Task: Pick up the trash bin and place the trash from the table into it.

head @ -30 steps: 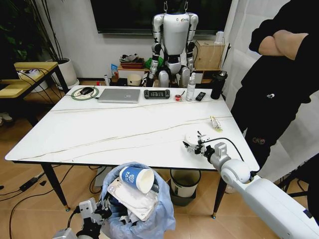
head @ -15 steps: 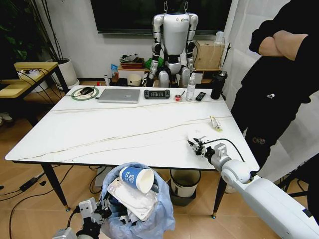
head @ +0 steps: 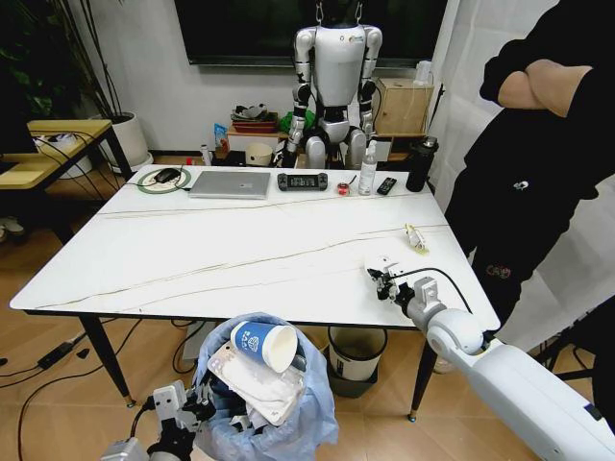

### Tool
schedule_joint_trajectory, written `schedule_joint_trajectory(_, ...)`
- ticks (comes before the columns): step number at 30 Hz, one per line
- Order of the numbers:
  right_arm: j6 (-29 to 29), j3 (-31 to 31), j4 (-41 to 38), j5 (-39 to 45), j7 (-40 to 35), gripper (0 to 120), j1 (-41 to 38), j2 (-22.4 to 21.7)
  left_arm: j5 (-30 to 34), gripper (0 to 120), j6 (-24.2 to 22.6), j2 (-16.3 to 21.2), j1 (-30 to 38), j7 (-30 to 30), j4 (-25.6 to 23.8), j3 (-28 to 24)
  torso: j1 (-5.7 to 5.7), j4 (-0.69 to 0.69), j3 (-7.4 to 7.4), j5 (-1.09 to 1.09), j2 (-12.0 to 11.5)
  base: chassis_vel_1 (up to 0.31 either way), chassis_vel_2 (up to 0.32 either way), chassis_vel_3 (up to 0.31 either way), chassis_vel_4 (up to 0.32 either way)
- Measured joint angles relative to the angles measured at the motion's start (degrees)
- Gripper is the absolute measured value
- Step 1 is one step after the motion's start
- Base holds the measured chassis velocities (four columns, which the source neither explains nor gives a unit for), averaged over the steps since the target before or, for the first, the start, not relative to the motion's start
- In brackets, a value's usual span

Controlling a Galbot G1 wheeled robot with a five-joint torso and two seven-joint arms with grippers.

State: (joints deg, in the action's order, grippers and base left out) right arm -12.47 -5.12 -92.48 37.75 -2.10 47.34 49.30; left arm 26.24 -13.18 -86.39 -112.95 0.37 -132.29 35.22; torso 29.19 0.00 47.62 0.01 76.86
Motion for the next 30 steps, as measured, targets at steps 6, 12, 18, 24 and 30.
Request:
schedule_joint_trajectory(6,0.02,1.46,-7.26,5.09,-0.07,0,2.37,-1.38,0.22,0,-0.06,0.19,0.18,-0.07,0.37,-0.01,0.00,0.00,0.00,-0.01,0.00,0.000,0.000,0.000,0.000)
schedule_joint_trajectory(12,1.89,2.16,-15.06,11.04,0.65,0,4.57,-2.47,0.69,0,-0.24,0.40,0.67,-0.16,0.87,-0.03,0.00,0.00,0.00,-0.01,0.00,0.000,0.000,0.000,0.000)
schedule_joint_trajectory(18,3.34,1.69,-23.83,15.19,1.30,0,4.76,-3.58,0.80,0,-0.28,0.23,0.60,-0.20,1.00,0.01,0.00,0.00,0.00,-0.02,0.00,0.000,0.000,0.000,0.000)
schedule_joint_trajectory(24,4.87,-0.76,-32.81,18.75,2.58,0,6.23,-4.55,0.69,0,-0.34,-0.21,0.32,-0.25,0.88,0.20,0.00,0.01,0.00,-0.02,0.00,0.000,0.000,0.000,0.000)
schedule_joint_trajectory(30,7.37,-6.69,-38.31,19.69,5.57,0,7.35,-5.00,0.40,0,-0.49,-0.51,-0.08,-0.32,0.29,0.54,0.00,0.00,-0.01,-0.01,0.00,0.000,0.000,0.000,0.000)
